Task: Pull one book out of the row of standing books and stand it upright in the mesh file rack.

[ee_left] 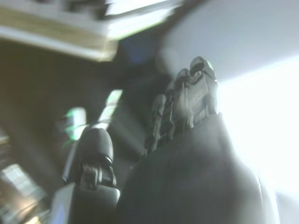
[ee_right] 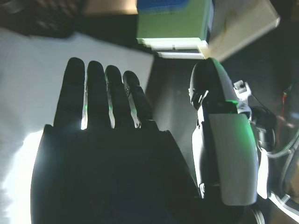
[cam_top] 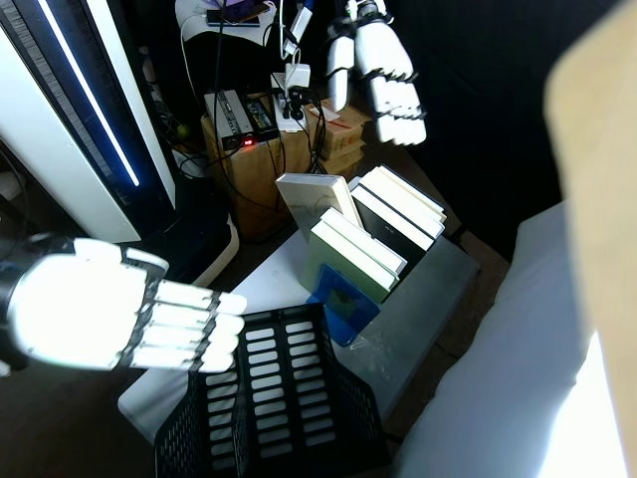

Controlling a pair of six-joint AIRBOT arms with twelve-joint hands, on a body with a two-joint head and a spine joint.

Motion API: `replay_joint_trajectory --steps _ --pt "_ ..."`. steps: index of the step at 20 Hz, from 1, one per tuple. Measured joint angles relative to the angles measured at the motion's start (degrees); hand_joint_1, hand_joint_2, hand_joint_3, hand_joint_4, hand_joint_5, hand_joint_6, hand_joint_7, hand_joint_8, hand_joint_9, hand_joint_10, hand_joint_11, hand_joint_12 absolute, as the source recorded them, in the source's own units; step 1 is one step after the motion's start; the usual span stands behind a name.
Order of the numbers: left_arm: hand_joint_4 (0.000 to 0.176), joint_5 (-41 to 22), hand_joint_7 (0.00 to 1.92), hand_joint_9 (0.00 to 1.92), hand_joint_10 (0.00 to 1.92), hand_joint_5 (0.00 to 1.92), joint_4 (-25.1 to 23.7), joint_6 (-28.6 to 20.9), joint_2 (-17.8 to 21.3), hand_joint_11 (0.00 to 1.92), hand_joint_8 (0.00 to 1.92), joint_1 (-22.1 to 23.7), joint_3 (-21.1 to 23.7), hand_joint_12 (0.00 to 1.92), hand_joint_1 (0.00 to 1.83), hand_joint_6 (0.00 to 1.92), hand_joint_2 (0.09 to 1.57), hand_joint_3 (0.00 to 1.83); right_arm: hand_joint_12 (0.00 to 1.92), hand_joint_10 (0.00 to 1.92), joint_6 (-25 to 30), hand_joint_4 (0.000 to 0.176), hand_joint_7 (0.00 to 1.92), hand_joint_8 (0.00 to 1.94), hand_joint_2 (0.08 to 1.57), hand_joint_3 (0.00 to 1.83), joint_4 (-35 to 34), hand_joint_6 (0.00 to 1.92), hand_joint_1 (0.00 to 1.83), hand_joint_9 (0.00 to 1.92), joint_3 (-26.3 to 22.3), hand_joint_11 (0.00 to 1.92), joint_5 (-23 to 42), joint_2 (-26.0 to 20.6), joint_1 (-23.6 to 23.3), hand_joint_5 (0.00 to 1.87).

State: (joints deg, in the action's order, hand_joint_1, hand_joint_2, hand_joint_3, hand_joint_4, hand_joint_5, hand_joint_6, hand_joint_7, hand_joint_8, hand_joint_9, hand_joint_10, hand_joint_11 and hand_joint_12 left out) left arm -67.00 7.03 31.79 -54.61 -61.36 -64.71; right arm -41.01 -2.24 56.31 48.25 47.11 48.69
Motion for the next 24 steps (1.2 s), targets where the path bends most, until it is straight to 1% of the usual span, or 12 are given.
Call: replay_joint_trajectory --steps 1,2,3,5,7,10,11,14,18,20,23,24 --pt "0.007 -1.90 0.00 0.00 0.00 0.00 3.21 0.11 -0.46 0.00 0.00 -0.96 -0.66 0.00 0.20 0.00 1.41 0.00 0.00 0.00 0.57 0.020 0.00 0.00 1.18 0.00 2.95 0.00 0.62 0.00 0.02 0.00 -1.90 0.00 -2.19 0.00" --pt "0.000 -3.34 0.00 0.00 0.00 0.00 6.86 0.11 -0.76 0.00 0.00 -1.77 -0.90 0.00 0.21 0.00 1.41 0.00 0.00 0.00 1.29 0.014 0.00 0.00 1.16 0.00 5.97 0.00 0.63 0.00 0.11 0.00 -3.67 0.02 -4.42 0.00" --pt "0.000 -4.57 0.00 0.00 0.00 0.00 9.86 0.17 -0.87 0.00 0.00 -2.82 -1.22 0.00 0.24 0.00 1.40 0.00 0.00 0.00 2.36 0.005 0.00 0.00 1.15 0.00 9.77 0.00 0.64 0.00 0.57 0.00 -5.49 0.31 -6.91 0.00" --pt "0.000 -6.60 0.00 0.00 0.00 0.01 14.62 0.11 -1.14 0.02 0.00 -4.72 -1.70 0.01 0.32 0.00 1.38 0.00 0.00 0.00 5.09 0.019 0.00 0.00 1.13 0.00 15.85 0.00 0.66 0.00 1.86 0.00 -9.11 1.79 -11.37 0.00" --pt "0.000 -7.58 0.00 0.01 0.01 0.01 20.02 -0.52 -2.10 0.00 0.00 -6.75 -2.69 0.57 0.37 0.00 1.35 0.01 0.00 0.00 8.63 0.018 0.00 0.00 1.13 0.00 24.52 0.00 0.63 0.00 3.13 0.00 -13.81 4.00 -16.31 0.00" --pt "0.000 -8.15 0.03 0.06 0.02 0.05 24.28 -2.01 -2.80 0.00 0.00 -8.85 -3.08 0.99 0.41 0.00 1.33 0.00 0.00 0.00 16.02 0.010 0.00 0.00 1.12 0.00 37.07 0.00 0.59 0.00 5.18 0.00 -18.25 7.21 -21.35 0.00" --pt "0.000 -8.50 0.02 0.04 0.02 0.06 25.29 -2.14 -3.06 0.00 0.00 -9.31 -3.08 1.03 0.41 0.01 1.32 0.00 0.00 0.00 18.67 0.000 0.00 0.00 1.11 0.00 41.62 0.00 0.59 0.00 5.70 0.00 -19.78 8.31 -23.28 0.00" --pt "0.000 -9.57 0.02 0.04 0.02 0.05 26.27 -3.43 -3.78 0.00 0.00 -10.80 -3.02 1.12 0.42 0.00 1.32 0.00 0.00 0.00 25.83 0.000 0.00 0.00 1.08 0.00 52.46 0.00 0.65 0.00 7.04 0.00 -21.18 10.88 -27.54 0.00" --pt "0.000 -9.86 0.00 0.00 0.00 0.05 27.69 -3.65 -4.11 0.00 0.00 -11.54 -2.97 0.64 0.41 0.00 1.33 0.00 0.00 0.00 32.41 0.000 0.00 0.00 1.06 0.00 63.87 0.00 0.70 0.00 8.68 0.00 -23.21 14.12 -30.42 0.00" --pt "0.000 -9.77 0.00 0.00 0.00 0.05 27.71 -3.65 -4.11 0.00 0.00 -11.54 -2.97 0.64 0.41 0.00 1.33 0.00 0.00 0.00 32.85 0.000 0.00 0.00 1.06 0.00 65.13 0.00 0.70 0.00 9.07 0.00 -23.28 14.82 -31.06 0.00" --pt "0.009 -9.73 0.00 0.00 0.00 0.03 27.52 -3.80 -3.96 0.00 0.00 -11.54 -2.97 0.03 0.33 0.00 1.36 0.00 0.00 0.00 33.05 0.000 0.00 0.00 1.08 0.00 65.81 0.00 0.64 0.00 9.31 0.00 -23.32 15.30 -31.43 0.00" --pt "0.011 -9.66 0.00 0.00 0.00 0.03 27.28 -3.85 -3.80 0.00 0.00 -11.54 -2.97 0.00 0.31 0.00 1.36 0.00 0.00 0.00 33.09 0.000 0.00 0.00 1.08 0.00 65.85 0.00 0.63 0.00 9.31 0.00 -23.39 15.30 -31.63 0.00"
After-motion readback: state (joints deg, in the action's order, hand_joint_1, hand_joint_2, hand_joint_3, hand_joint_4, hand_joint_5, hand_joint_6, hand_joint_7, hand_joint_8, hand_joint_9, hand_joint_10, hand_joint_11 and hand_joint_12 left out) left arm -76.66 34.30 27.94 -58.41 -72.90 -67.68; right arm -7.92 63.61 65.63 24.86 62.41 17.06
